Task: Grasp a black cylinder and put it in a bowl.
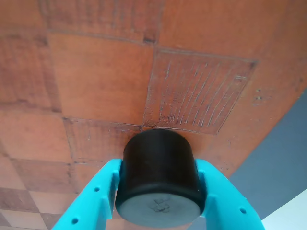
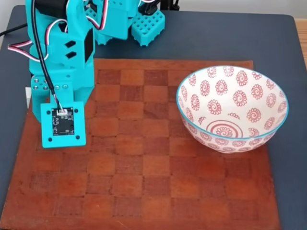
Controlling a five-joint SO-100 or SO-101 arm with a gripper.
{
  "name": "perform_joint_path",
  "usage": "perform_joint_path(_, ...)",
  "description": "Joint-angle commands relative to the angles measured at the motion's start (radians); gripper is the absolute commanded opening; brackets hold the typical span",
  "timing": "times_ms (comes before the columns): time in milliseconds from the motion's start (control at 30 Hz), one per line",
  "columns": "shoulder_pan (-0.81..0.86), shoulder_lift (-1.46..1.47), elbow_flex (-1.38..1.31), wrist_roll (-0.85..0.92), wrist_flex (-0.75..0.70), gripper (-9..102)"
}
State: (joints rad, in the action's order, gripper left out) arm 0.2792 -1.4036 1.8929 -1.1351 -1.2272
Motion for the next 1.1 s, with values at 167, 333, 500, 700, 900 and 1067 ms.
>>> perform_joint_path(167,-0.012,-0.026,-0.146,-0.006,-0.169,16)
perform_joint_path(333,-0.054,-0.028,-0.285,-0.008,-0.278,16)
perform_joint_path(500,-0.103,-0.028,-0.425,-0.048,-0.394,16)
perform_joint_path(700,-0.164,-0.094,-0.462,-0.081,-0.399,16)
perform_joint_path(900,-0.232,-0.261,-0.453,-0.107,-0.4,16)
perform_joint_path(1067,-0.299,-0.36,-0.451,-0.146,-0.4,16)
